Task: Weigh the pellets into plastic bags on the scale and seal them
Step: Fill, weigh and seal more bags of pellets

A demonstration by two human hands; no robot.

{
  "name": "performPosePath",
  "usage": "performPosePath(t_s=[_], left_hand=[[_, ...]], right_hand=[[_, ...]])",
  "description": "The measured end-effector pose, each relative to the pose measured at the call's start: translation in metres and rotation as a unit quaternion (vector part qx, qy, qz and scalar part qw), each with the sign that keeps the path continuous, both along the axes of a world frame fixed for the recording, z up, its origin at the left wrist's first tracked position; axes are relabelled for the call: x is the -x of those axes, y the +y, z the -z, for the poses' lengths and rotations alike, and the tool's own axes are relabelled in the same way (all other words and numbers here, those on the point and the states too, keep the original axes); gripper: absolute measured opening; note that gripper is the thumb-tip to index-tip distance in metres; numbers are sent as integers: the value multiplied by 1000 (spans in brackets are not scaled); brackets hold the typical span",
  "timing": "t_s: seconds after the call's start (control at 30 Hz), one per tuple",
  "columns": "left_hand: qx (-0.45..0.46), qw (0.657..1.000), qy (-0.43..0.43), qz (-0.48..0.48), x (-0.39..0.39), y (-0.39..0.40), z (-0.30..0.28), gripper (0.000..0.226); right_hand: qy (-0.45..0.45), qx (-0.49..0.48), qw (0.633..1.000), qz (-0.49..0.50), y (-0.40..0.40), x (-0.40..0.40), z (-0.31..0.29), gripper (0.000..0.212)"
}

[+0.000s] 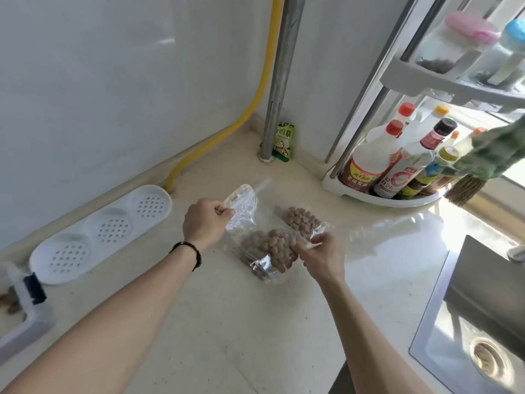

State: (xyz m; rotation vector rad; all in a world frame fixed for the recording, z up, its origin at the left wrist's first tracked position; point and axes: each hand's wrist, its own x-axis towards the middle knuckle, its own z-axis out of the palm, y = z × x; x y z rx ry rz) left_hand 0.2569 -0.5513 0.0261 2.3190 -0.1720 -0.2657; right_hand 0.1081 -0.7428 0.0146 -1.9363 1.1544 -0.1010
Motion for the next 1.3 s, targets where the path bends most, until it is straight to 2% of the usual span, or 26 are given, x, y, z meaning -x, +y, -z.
performPosePath(t_s=[0.17,0.3,0.43,0.6,0.7,0.8,0.9,1.1,1.23,1.3], left_hand=[[-10,1000,6,1,0,6,2,31],[-29,999,-19,0,10,34,-5,56],[-51,998,-30,4,30,86,-7,57],[-169,985,-9,9,54,161,-1,63],[-235,971,12,27,63,191,5,78],[-264,963,42,43,69,204,13,94],[-279,958,50,47,72,208,21,99],[-289,956,25,49,74,206,19,100],[-226,973,3,38,79,202,8,90],[-175,984,-17,26,82,200,-3,82]], right_hand=[[83,105,991,-30,5,5,-21,58],[51,146,985,-71,24,-10,-38,51],[6,126,979,-161,71,-39,-46,46],[-6,82,944,-319,147,-67,-28,39],[14,95,925,-368,183,-76,-11,59],[70,172,901,-392,202,-80,4,74],[93,197,888,-405,205,-82,15,65],[-24,196,909,-367,198,-74,18,15],[-97,127,935,-316,188,-69,2,14],[-135,100,937,-308,184,-63,-14,16]])
